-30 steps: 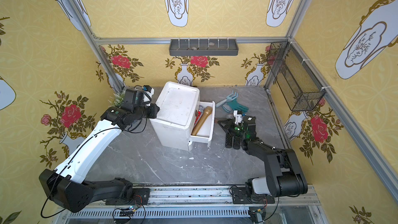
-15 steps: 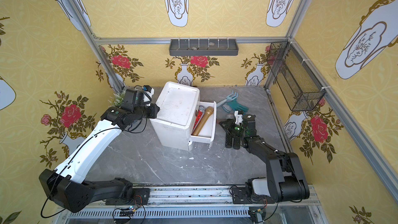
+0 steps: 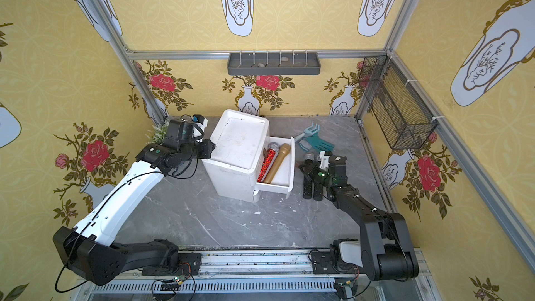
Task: Take the microphone out of the drawer
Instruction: Open the drawer in the storage box, then pick up the microphone from the drawer.
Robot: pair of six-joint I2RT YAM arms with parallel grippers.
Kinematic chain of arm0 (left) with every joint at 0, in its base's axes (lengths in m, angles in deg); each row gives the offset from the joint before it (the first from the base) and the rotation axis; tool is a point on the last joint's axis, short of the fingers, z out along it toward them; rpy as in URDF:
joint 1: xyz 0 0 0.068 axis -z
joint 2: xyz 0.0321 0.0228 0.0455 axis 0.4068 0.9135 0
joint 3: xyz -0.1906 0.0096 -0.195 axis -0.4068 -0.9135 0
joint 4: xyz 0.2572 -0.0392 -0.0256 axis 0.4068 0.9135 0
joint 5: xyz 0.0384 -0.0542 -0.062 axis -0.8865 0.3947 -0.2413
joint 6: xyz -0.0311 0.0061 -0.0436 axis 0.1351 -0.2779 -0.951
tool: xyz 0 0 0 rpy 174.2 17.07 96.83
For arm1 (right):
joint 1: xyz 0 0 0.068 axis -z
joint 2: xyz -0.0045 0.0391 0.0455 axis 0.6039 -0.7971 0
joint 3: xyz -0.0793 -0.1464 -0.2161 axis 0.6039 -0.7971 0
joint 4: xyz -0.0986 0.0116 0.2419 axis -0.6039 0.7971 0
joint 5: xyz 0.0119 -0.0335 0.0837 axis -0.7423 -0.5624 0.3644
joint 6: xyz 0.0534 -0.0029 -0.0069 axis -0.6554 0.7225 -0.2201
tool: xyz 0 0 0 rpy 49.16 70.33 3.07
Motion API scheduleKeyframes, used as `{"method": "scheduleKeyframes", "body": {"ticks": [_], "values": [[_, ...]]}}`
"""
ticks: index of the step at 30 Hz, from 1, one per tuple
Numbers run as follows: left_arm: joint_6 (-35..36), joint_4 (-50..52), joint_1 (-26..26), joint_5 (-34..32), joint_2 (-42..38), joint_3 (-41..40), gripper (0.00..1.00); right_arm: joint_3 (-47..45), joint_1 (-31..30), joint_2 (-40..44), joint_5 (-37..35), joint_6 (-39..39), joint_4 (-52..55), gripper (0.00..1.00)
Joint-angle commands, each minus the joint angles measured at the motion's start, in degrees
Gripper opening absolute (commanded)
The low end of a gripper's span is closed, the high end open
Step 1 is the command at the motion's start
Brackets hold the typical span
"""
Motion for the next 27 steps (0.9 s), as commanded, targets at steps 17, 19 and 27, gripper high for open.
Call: {"method": "scheduleKeyframes", "body": {"ticks": [17, 19, 27], "values": [[-3.00, 1.17, -0.08, 1.75, 0.76, -0.71, 0.00, 29.45, -11.51, -1.31, -26.97, 5.90, 39.92, 0.54], [-3.02, 1.12, -0.11, 1.73, 0.69, -0.95, 0.00, 34.31, -14.68, -3.80, -29.39, 6.05, 43.27, 0.54], [-2.40, 1.42, -0.11, 1.14, 0.65, -0.96, 0.00, 51.13, -26.19, -16.00, -36.54, 2.68, 55.09, 0.51]]}}
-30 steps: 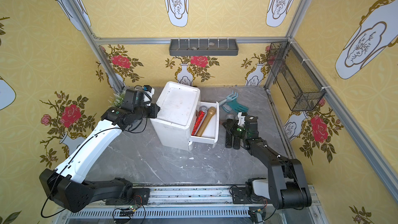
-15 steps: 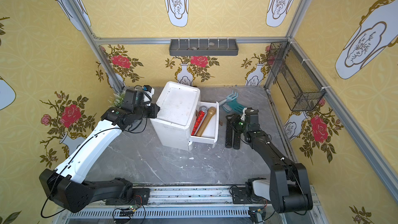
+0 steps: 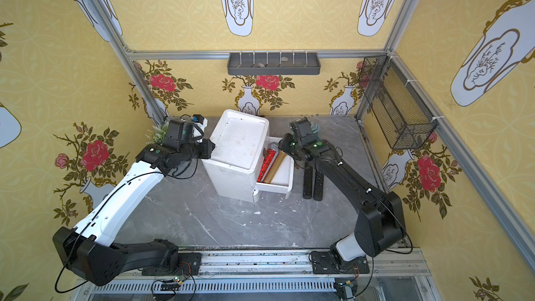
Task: Take the microphone out of the drawer
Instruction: Pick up the microphone from the drawer.
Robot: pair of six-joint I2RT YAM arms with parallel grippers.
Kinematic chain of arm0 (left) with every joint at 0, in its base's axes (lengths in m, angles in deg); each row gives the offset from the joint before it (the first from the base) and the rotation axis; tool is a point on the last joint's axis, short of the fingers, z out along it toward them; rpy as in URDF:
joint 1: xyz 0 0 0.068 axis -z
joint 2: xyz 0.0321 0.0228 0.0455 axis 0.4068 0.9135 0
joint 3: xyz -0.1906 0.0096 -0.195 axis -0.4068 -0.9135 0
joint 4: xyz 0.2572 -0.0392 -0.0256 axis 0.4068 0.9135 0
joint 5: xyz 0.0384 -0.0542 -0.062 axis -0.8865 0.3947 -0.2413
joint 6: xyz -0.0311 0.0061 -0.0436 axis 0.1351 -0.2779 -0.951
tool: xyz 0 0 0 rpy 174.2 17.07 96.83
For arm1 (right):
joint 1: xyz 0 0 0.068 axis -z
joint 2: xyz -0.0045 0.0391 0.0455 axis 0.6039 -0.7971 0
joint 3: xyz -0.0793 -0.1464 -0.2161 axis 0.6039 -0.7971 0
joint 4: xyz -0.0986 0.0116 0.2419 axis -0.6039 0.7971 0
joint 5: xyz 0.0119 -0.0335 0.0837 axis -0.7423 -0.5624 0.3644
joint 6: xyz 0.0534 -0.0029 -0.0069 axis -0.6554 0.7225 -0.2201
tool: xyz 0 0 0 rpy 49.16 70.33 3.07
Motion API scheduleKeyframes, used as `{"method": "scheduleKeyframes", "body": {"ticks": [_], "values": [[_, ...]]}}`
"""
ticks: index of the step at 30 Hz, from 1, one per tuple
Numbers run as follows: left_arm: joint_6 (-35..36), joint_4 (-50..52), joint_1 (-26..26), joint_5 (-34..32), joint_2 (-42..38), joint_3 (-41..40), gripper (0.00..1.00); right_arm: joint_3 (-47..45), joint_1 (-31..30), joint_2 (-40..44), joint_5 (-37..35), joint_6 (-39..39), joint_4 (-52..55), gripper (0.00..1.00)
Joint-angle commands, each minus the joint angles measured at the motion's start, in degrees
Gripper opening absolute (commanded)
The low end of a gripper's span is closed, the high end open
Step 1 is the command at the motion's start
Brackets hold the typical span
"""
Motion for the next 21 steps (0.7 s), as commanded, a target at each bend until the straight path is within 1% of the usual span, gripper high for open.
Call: {"method": "scheduleKeyframes", "body": {"ticks": [1, 4, 7, 16, 21], "values": [[-2.63, 1.95, -0.11, 1.18, 0.66, -0.63, 0.00, 5.14, -3.94, -4.32, -5.47, -1.32, 8.16, 0.51], [-2.58, 2.13, -0.09, 1.14, 0.56, -0.54, 0.00, 8.20, -6.29, -8.52, -6.52, -2.70, 10.65, 0.51], [-2.56, 2.34, -0.09, 0.88, 0.48, -0.45, 0.00, 8.09, -7.27, -10.44, -7.49, -4.45, 10.74, 0.51], [-2.97, 1.47, -0.08, 0.79, 0.49, -1.08, 0.00, 5.42, -7.56, -9.90, -11.49, -7.39, 11.63, 0.49], [-2.96, 1.27, -0.07, 0.92, 0.59, -1.20, 0.00, 4.08, -7.58, -9.81, -11.51, -7.89, 11.95, 0.49]]}}
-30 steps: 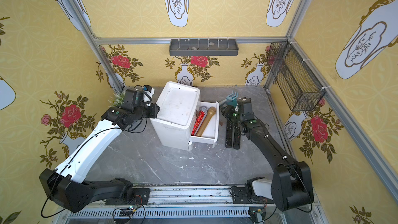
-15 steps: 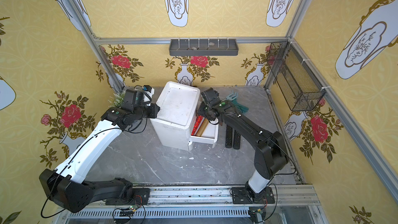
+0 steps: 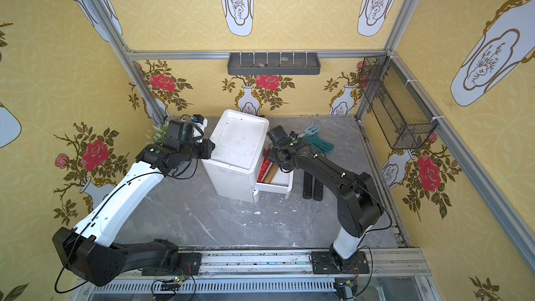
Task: Take the microphone out of the drawer
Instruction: Pick up the microphone from the drawer.
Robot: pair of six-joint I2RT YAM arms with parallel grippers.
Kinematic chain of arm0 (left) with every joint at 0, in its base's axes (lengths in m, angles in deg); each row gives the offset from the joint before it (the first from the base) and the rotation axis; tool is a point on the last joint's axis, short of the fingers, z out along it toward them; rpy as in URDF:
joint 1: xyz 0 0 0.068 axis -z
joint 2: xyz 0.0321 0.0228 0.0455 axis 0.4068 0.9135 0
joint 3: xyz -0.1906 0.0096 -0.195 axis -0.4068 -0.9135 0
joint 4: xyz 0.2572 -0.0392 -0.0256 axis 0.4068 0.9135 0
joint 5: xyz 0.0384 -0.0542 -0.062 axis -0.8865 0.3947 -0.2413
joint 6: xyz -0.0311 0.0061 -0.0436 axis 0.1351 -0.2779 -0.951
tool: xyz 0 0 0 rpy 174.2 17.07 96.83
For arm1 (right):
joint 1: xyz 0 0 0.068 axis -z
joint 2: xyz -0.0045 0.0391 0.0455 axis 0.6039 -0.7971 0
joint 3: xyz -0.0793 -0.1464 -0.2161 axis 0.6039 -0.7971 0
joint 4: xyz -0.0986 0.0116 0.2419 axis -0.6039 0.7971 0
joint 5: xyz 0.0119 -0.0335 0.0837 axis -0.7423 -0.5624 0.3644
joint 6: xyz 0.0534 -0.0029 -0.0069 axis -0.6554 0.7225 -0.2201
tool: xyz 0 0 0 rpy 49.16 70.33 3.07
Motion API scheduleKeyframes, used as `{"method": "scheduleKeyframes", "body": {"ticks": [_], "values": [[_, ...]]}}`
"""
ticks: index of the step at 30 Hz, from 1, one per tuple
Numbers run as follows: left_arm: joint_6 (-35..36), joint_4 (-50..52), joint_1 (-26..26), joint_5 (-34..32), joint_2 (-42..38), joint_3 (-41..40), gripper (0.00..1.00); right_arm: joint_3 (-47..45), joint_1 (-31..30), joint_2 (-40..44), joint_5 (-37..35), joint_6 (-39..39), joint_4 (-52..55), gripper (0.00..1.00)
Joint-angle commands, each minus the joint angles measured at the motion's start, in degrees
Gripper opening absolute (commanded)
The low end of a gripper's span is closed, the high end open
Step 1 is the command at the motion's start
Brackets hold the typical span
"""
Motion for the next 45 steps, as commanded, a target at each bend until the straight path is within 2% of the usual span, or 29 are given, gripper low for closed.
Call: {"method": "scheduleKeyframes", "body": {"ticks": [1, 22, 32, 45], "values": [[-3.07, 1.42, -0.07, 1.09, 0.58, -1.03, 0.00, -0.70, -0.11, 0.36, -1.24, -1.05, 0.54, 0.49], [-3.22, 1.57, -0.07, 1.02, 0.20, -1.86, 0.00, -0.71, -0.15, -5.94, 0.15, -1.12, -2.80, 0.47], [-3.25, 1.28, -0.09, 1.00, 0.80, -1.86, 0.00, -1.33, -0.29, -4.23, -1.46, -0.55, -3.90, 0.30], [-3.31, 1.29, -0.07, 0.95, 1.04, -1.77, 0.00, 0.85, -1.23, 0.41, -6.62, 3.12, -3.81, 0.21]]}}
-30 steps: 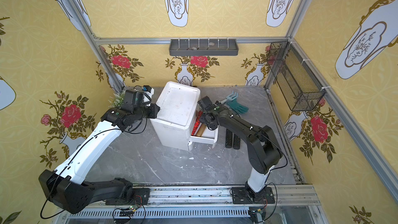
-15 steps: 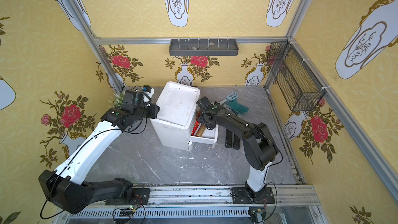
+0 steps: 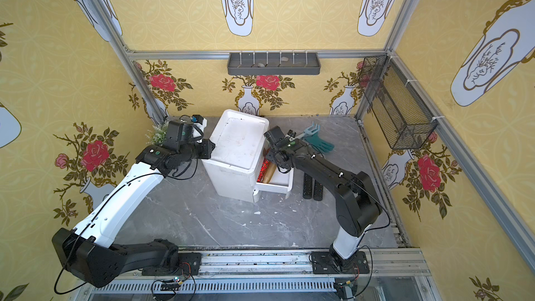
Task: Take the microphone out of the drawer
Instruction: Pick up the microphone from the drawer, then place the microphone at the center of the board.
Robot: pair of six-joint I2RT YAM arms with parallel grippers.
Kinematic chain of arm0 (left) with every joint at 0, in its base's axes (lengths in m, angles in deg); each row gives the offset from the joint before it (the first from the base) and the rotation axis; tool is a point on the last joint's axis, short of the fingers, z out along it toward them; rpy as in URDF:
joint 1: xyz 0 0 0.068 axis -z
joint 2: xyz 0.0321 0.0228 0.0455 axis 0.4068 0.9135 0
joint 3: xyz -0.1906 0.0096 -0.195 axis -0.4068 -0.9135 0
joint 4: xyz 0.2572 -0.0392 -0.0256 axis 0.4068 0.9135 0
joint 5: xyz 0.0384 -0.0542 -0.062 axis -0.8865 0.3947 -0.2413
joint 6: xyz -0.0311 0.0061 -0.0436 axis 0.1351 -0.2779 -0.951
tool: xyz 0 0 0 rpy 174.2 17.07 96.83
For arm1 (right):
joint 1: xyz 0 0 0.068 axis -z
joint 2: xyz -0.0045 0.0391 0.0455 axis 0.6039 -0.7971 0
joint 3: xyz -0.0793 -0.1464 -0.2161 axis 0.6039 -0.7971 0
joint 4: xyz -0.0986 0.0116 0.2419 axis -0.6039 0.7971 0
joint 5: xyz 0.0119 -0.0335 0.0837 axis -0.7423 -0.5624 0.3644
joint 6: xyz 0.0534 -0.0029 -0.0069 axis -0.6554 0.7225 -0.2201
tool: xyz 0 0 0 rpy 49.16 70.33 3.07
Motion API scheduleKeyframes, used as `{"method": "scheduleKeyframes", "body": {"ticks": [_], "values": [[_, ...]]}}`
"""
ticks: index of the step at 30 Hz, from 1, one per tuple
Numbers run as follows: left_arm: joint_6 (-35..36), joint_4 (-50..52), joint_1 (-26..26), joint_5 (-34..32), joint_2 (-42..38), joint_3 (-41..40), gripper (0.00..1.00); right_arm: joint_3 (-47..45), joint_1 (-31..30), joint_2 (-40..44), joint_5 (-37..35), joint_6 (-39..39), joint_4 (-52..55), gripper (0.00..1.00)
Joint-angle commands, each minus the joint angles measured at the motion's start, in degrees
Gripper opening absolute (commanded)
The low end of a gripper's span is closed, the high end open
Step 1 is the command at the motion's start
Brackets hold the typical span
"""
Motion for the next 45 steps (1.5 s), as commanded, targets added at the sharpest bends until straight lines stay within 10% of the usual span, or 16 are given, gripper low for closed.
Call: {"method": "scheduleKeyframes", "body": {"ticks": [1, 20, 45], "values": [[-2.48, 2.33, -0.07, 1.01, 1.08, -0.92, 0.00, 0.82, -0.42, 1.01, -3.90, 2.53, -0.93, 0.21], [-2.49, 2.74, -0.07, 1.01, 1.23, -0.66, 0.00, 4.99, 2.35, 10.15, -17.61, 14.05, 2.99, 0.19], [-2.85, 2.74, -0.08, 0.92, 1.11, -0.56, 0.00, -24.92, 41.64, 26.94, 8.24, 32.50, -0.78, 0.18]]}}
